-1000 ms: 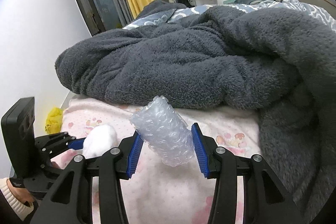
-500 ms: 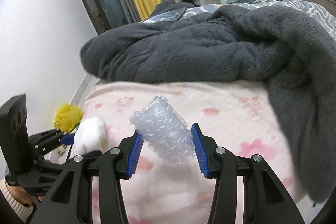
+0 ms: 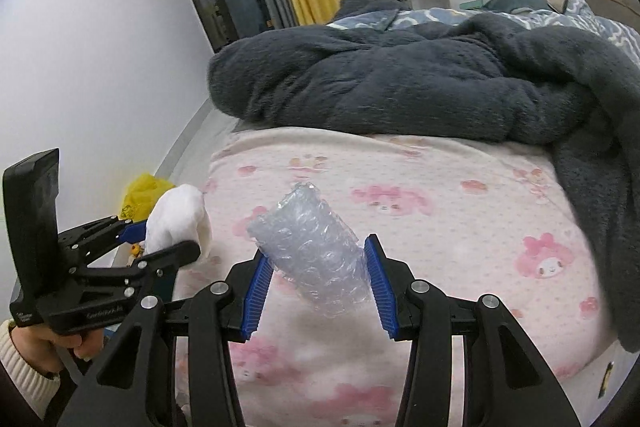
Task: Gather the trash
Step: 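Lift both held items and carry them over the teal bin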
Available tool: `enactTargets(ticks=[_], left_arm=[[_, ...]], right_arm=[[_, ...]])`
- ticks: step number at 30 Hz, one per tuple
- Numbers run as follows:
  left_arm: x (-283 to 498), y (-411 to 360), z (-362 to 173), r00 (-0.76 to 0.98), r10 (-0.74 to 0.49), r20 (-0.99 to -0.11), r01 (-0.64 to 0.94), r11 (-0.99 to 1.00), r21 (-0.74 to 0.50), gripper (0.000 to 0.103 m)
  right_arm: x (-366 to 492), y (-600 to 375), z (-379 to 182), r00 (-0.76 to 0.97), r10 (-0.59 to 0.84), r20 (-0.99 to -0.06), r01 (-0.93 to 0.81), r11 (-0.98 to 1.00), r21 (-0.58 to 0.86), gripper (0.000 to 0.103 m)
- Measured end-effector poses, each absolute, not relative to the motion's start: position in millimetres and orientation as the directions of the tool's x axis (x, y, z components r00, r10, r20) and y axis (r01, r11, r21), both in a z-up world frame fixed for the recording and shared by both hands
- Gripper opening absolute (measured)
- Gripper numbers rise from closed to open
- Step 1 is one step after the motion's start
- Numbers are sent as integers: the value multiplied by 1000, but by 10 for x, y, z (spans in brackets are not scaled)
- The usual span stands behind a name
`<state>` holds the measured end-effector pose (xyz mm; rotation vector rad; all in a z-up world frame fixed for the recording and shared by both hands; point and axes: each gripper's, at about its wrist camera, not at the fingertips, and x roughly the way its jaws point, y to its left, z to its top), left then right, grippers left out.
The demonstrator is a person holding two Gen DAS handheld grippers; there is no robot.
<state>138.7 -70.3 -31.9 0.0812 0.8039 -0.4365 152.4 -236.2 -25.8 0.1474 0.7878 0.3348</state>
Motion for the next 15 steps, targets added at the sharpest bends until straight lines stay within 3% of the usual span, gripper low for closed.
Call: enactTargets(ticks=[15], left_arm=[[1458,153,-469,624,-241,-743,242,964,-110,58]], right_arm=[[1630,-1629,-232,610,432,-664,-353,899,260,47]])
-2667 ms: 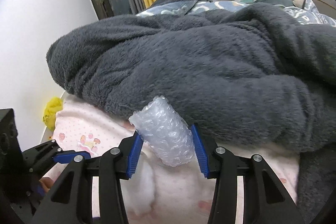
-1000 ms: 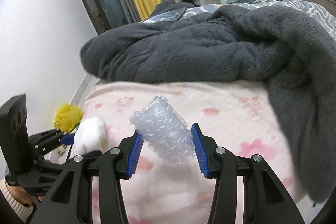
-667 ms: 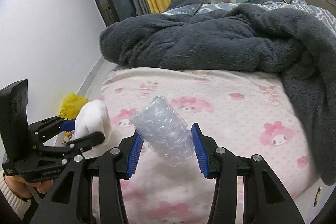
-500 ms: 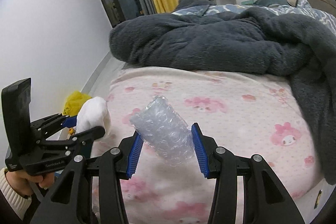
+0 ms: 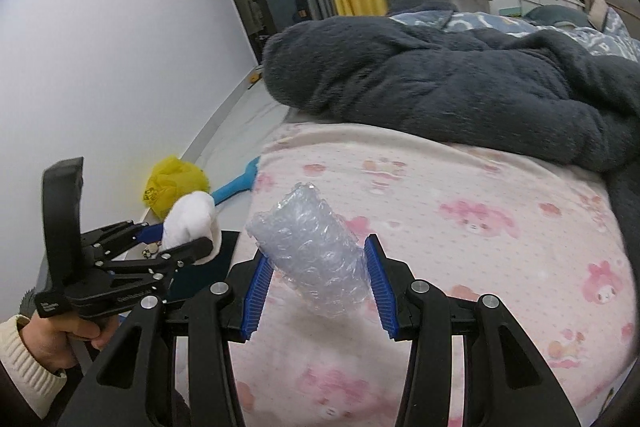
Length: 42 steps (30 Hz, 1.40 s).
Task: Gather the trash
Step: 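Lift both held items and carry them over the teal bin, then open the left tool to drop the cotton ball while the right tool drops the bubble wrap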
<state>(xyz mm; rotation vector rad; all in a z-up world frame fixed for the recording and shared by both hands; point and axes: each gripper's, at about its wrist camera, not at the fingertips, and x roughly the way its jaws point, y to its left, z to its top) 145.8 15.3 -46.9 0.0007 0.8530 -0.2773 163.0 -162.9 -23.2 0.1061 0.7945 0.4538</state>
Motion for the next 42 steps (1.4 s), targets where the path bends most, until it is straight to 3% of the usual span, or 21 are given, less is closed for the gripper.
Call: enactTargets(ticks=[24,42], left_arm=[[1431,1354,-1040,517,-142,-844,29,988,-149,58],[1347,1864,-1608,367,-112,-923,-14,992,-126,60]], right_arm=[[1743,-302,-279,490,561,-668,-545,795,267,47],[1873,485,-571,396,593,-701,-616,738,275,47]])
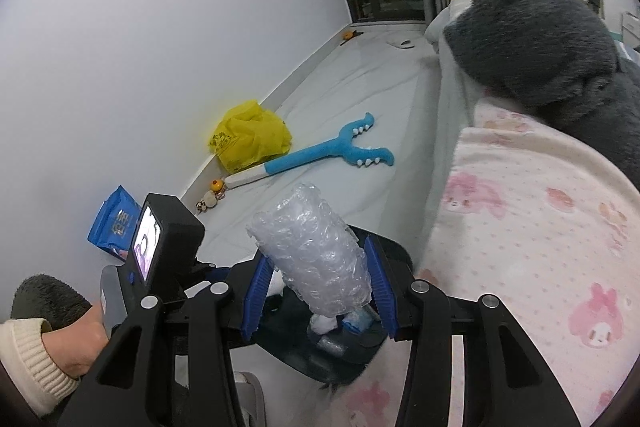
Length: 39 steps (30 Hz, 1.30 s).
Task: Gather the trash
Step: 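Open the left tool to drop the cotton ball while the right tool drops the bubble wrap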
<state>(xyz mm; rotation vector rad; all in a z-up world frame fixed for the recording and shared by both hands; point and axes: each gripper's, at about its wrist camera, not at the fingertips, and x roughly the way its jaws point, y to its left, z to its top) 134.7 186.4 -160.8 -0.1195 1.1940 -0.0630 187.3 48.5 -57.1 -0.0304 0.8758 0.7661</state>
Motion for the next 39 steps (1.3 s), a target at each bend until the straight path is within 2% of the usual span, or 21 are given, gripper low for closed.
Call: enactTargets(ticks=[10,18,24,34,39], left_arm=[[1229,2019,-1636,383,-130,-915,-23,988,-150,83],[1091,2195,-1504,474,-124,-872,-45,985,-165,85],[988,2311,-1295,572,-101,-814,-61,984,-165,89],[901,2441,-909,680,-85,-729,-44,987,-156,90],[856,2412,-762,706,-71,-705,-25,992,-125,96]], right_arm=[[2009,716,-760,362,569,-738,-613,742,272,47],[2078,941,-964,327,541,-775,-610,747,264,47],[2133,1124,-1173,286,512,-810,-615,746,255,47],[2258,1317,-1582,210,437,-875,-602,763,237,47],[2270,1409,-1743,180,398,-900,-600,769,220,47]])
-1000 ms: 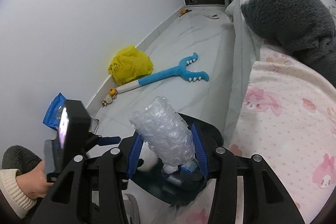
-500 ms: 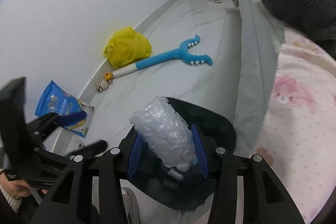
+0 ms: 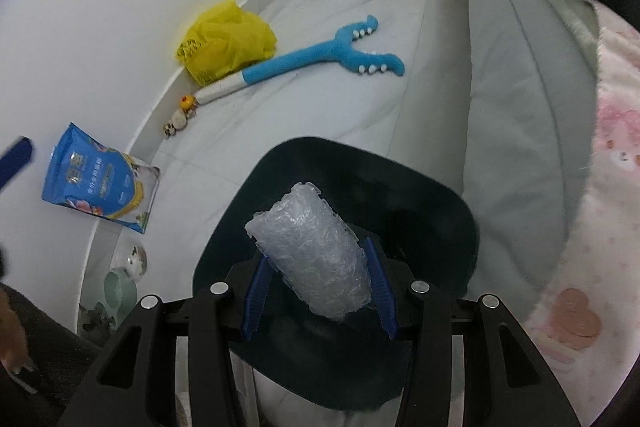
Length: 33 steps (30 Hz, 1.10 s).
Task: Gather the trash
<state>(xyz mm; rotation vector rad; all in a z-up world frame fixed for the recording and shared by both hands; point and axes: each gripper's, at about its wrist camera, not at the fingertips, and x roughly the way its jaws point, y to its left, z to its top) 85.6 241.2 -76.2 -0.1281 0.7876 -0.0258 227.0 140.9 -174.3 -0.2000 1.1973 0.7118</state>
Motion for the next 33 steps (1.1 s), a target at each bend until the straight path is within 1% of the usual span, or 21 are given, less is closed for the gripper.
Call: enactTargets(ticks=[4,5,6,7,10,12,14,16,18,23,27,32,33], left_arm=[[855,2440,-647,719,-55,-693,-37,992,-118,98],[852,2440,-625,720,-53,-692,-40,992,-117,98],[850,2440,-605,722,-46,-690,-46,992,-115,98],[841,2441,-576,721,-39,-691,-57,992,-115,99],[834,2468,-504,724,-33,-689,-74,989,-126,99],[822,2485,-457,732,-29,-681,-79,989,-127,99],[796,2466,-403,744,-16,-668,-82,990,-115,99],[774,2424,-351,754,-17,-657,-77,991,-114,100],[750,2373,-309,760,-17,-649,-68,992,-106,100],[750,2282,-261,762,-3,-647,-62,995,-78,100],[746,2133,-193,761,-7,-648,-54,996,-74,100],[721,1987,-157,762,0,-647,-43,998,-51,100],[714,1929,-136,765,14,-644,-43,999,-30,100]], right_arm=[[2267,1487,-1836,165,371,-914,-601,772,205,48],[2263,1511,-1856,161,365,-917,-602,773,202,52],[2261,1526,-1874,160,358,-920,-602,774,196,59],[2261,1539,-1885,164,352,-922,-601,776,190,62],[2254,1539,-1839,171,358,-918,-599,777,192,66],[2254,1522,-1783,182,364,-913,-598,778,191,72],[2250,1483,-1713,197,372,-907,-595,781,191,73],[2230,1431,-1620,217,382,-898,-592,783,190,74],[2192,1358,-1512,237,397,-887,-587,785,195,79],[2014,1131,-1162,305,438,-846,-592,783,192,86],[1842,869,-819,388,462,-798,-588,790,171,90],[1633,477,-516,487,451,-748,-564,816,125,94],[1584,396,-464,507,445,-739,-556,823,114,95]])
